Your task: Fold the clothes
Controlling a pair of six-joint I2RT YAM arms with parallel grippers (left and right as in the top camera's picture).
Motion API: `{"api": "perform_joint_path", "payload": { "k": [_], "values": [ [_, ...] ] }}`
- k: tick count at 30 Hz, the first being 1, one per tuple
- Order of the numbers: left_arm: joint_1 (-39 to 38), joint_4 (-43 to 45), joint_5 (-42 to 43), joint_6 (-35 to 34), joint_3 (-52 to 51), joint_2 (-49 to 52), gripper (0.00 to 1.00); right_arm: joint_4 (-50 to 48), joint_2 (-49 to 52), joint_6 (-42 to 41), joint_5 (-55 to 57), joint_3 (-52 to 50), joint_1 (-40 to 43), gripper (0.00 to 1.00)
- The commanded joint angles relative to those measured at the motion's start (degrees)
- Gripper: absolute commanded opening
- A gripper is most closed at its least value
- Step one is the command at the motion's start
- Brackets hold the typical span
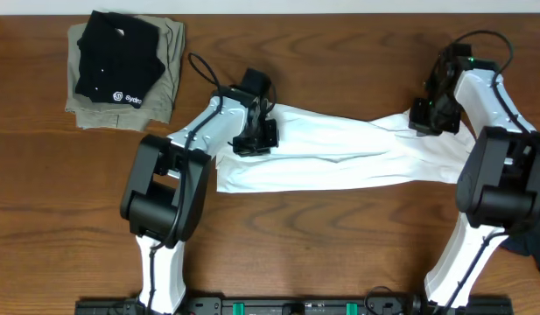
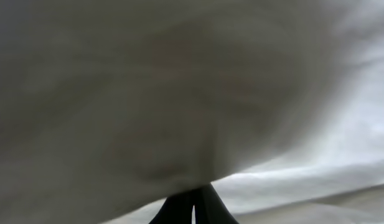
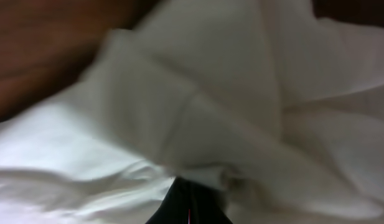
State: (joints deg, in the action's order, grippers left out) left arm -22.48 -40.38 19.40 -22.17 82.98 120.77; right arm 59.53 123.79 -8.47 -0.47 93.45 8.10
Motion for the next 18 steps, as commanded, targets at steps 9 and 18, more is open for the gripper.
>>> {"api": "perform_joint_path", "payload": {
  "k": [9, 18],
  "values": [
    [3.1, -2.6, -12.8, 4.5, -0.4, 2.0, 0.06, -1.6, 1.0, -0.3, 6.9, -0.3, 5.0, 0.01],
    [6.1, -4.2, -12.8, 6.9, -0.2, 1.0, 0.06, -1.9, 0.9, -0.2, 7.0, 1.2, 5.7, 0.01]
  ]
}}
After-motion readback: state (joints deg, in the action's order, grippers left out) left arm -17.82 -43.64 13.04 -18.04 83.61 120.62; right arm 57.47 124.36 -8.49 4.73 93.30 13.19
